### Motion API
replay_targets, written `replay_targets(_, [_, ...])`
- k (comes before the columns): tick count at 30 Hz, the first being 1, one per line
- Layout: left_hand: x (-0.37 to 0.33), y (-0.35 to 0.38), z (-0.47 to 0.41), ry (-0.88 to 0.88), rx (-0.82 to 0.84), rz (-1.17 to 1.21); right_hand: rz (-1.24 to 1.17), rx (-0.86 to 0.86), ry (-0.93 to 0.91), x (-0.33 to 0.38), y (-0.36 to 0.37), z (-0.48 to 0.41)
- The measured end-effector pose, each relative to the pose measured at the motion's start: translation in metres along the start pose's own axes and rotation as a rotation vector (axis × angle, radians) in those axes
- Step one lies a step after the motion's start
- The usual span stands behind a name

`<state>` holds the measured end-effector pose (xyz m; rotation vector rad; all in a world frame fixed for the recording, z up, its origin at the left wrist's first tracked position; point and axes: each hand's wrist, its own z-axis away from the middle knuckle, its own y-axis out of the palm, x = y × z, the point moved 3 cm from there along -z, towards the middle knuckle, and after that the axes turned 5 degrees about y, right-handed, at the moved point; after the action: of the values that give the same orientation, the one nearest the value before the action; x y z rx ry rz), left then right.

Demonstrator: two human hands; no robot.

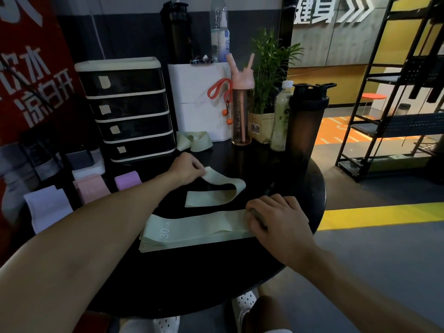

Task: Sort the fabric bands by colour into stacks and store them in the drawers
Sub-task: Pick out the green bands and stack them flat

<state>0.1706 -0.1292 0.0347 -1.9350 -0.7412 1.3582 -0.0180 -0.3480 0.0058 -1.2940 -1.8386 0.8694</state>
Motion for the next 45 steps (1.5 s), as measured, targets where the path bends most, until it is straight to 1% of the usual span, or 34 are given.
replay_targets(5, [-0.021,-0.010,0.006,0.069,-0.147,0.095,-0.008,0.005,0.000,0.001,-0.001,0.000])
replay_targets(8, [-0.042,-0.023,0.011,0.164,-0.205,0.142,0.010,0.009,-0.002,0.001,-0.001,0.000])
replay_targets(11, [-0.063,-0.040,0.019,0.255,-0.203,0.186,0.014,0.007,-0.001,0.001,-0.001,0.001])
replay_targets(15, [-0.088,-0.061,0.037,0.314,-0.196,0.232,0.041,-0.040,-0.012,0.001,-0.002,0.001])
replay_targets(18, [-0.109,-0.081,0.056,0.364,-0.242,0.254,0.166,-0.071,-0.044,0.006,-0.009,0.003])
replay_targets(20, [-0.120,-0.095,0.069,0.386,-0.262,0.270,0.193,-0.088,-0.001,0.008,-0.017,0.001])
replay_targets(22, [-0.131,-0.108,0.081,0.408,-0.279,0.294,0.041,-0.104,0.132,0.009,-0.027,-0.010])
replay_targets(23, [-0.137,-0.114,0.087,0.423,-0.285,0.305,-0.087,-0.079,0.209,0.011,-0.033,-0.018])
replay_targets(25, [-0.149,-0.123,0.098,0.449,-0.292,0.324,-0.398,0.029,0.321,0.013,-0.042,-0.035])
replay_targets(27, [-0.161,-0.130,0.108,0.476,-0.288,0.354,-0.666,0.132,0.342,0.020,-0.054,-0.050])
replay_targets(29, [-0.171,-0.137,0.115,0.505,-0.282,0.384,-0.817,0.176,0.326,0.028,-0.061,-0.062])
replay_targets(31, [-0.178,-0.145,0.119,0.530,-0.279,0.410,-0.876,0.200,0.311,0.034,-0.065,-0.070])
replay_targets(34, [-0.179,-0.156,0.117,0.539,-0.317,0.441,-0.884,0.180,0.270,0.039,-0.070,-0.074])
replay_targets(39, [-0.174,-0.167,0.117,0.491,-0.378,0.506,-0.866,0.198,0.294,0.035,-0.078,-0.071])
replay_targets(45, [-0.165,-0.177,0.112,0.427,-0.453,0.617,-0.880,0.242,0.278,0.033,-0.082,-0.066])
